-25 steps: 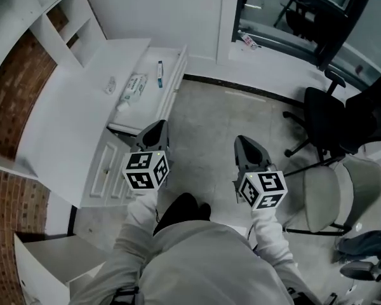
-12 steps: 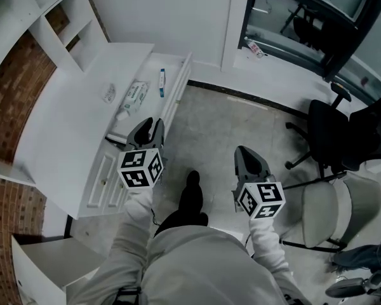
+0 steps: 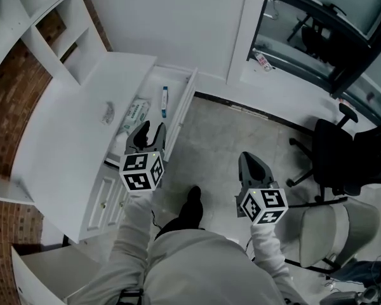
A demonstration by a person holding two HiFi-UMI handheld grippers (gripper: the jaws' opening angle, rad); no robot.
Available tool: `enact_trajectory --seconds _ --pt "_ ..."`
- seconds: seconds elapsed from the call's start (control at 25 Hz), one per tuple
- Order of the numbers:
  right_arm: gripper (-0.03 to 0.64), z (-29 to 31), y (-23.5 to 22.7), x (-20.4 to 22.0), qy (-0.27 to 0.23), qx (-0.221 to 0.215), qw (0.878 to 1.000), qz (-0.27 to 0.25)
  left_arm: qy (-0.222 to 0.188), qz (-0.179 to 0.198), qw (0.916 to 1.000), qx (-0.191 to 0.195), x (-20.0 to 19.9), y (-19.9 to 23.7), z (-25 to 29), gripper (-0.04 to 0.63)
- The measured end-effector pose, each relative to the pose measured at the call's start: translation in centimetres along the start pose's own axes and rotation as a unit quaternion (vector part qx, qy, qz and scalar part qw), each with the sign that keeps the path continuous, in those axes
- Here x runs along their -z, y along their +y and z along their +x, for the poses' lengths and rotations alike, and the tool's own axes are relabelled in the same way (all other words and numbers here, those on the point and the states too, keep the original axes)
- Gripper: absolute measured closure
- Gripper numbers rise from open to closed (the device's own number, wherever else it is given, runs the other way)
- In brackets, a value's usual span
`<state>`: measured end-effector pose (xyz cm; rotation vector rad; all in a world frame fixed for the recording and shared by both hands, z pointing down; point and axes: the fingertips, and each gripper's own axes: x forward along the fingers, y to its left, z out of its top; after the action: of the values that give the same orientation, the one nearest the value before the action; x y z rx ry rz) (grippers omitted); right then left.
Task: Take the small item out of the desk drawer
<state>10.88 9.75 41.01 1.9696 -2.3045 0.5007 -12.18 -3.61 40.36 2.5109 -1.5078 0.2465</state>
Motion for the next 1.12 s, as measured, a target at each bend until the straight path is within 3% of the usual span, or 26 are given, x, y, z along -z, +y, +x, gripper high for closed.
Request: enact_trajectory --seconds 0.48,1.12 --pt "0.588 11.1 -0.8 -3.5 0.009 -0.003 1.000 -0.002 0.018 -0.002 0.9998 0.001 -1.6 5.3 10.2 0.402" --pt "0.588 18.1 -2.6 -5.6 0.019 -0.020 0.999 -0.017 0.051 -0.012 0.9982 -0.030 -0.1 8.6 17.4 0.393"
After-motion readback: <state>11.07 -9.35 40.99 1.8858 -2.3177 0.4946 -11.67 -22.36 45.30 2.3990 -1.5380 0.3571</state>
